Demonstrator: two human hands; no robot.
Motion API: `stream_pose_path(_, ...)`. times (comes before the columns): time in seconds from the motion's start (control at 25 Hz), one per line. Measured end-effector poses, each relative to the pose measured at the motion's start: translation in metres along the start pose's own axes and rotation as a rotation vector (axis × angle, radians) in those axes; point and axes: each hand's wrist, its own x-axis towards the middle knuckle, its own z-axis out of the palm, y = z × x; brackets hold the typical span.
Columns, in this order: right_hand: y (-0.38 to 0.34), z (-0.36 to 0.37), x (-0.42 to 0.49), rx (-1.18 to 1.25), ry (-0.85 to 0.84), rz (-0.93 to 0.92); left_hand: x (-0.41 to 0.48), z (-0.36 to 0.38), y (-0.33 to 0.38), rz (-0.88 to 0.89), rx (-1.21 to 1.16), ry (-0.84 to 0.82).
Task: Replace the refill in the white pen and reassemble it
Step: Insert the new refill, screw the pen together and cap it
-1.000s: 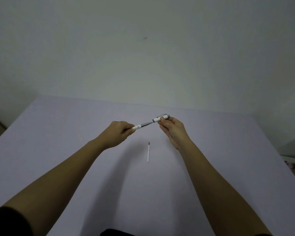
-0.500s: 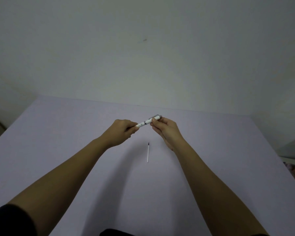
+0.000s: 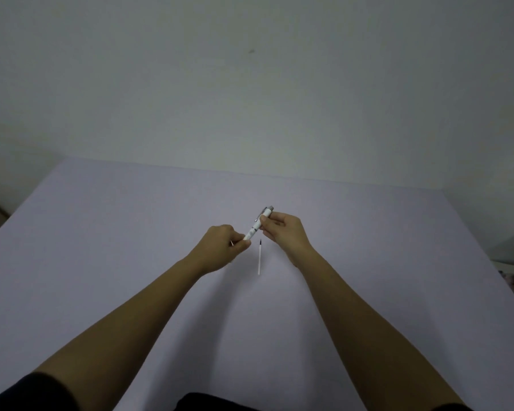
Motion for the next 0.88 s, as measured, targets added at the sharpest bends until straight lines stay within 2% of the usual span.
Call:
stream_pose_path(0.12,0.03,0.008,-0.001,-0.086,0.036,0.053,-0.006,0.033,-0.009,-0.127,-0.074,-0.067)
stream_pose_path(0.32,0.084,-0.004,0.007,-0.61,0.153,0.106,0.0,0.077,-0.031,-0.299,-0.11,-0.062)
stream_pose_path(0.56,0.144,-0.004,0.019,-0.99,-0.021,0.075,0.025,0.111,-0.047,-0.408,-0.065,0.038)
stream_pose_path(0.72,0.176,-0.002,0.012,-1.121,0.021,0.031,0.031,0.133,-0.048,-0.421,-0.056,0.106)
stream_pose_path(0.88,0.19,-0.002,0.017,-1.153,0.107,-0.034,0.039,0.144,-0.05,-0.51,-0.233,0.145)
